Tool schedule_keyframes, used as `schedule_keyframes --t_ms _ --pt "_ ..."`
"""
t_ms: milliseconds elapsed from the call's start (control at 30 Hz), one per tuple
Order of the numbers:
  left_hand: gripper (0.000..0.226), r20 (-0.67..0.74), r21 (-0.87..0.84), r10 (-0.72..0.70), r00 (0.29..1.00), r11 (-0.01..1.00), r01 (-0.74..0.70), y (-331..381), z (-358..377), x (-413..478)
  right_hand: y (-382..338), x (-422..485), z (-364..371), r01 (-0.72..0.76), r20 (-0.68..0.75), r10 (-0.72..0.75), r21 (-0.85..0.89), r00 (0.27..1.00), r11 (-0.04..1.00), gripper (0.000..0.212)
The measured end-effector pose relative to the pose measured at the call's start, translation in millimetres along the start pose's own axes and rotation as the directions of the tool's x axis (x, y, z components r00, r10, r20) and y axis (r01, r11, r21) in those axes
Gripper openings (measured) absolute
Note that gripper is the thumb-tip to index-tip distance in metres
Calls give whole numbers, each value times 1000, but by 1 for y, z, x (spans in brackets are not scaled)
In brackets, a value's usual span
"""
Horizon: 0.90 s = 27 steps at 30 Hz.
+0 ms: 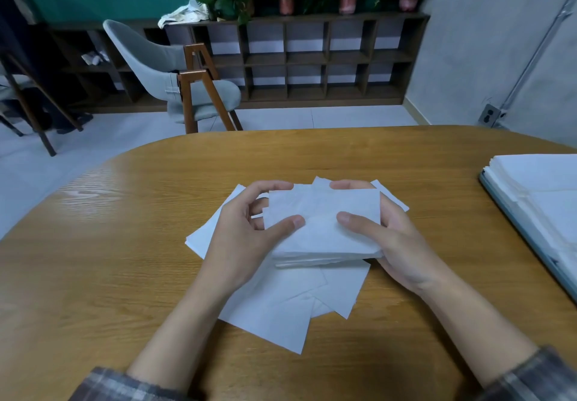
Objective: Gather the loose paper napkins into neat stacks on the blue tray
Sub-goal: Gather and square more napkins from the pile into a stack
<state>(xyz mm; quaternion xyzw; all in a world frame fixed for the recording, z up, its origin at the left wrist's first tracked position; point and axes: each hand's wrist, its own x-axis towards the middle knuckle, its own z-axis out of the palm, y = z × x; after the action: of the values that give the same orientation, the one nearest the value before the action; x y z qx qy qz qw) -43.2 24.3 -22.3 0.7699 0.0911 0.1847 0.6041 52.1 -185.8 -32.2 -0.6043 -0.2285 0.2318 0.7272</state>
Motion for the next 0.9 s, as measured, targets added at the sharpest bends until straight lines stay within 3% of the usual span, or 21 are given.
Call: schedule_keyframes --t_ms 133,267,467,600,900 --pt "40 -53 39 21 998 999 -19 2 1 -3 -4 0 -2 -29 22 27 100 999 995 51" --pt "54 8 -143 -19 1000 989 20 8 6 -6 0 1 -3 12 -45 -13 -31 999 999 44" --pt "48 -109 -76 -131 985 989 123 6 6 -3 -2 0 -1 133 -146 -153 -137 977 982 46" --pt "38 -115 -161 -219 969 967 200 1 4 -1 -3 0 1 171 -170 -199 -165 965 971 47" --pt "39 -97 -148 -206 974 970 191 3 3 -3 -4 -2 0 183 -185 -218 -189 958 965 46"
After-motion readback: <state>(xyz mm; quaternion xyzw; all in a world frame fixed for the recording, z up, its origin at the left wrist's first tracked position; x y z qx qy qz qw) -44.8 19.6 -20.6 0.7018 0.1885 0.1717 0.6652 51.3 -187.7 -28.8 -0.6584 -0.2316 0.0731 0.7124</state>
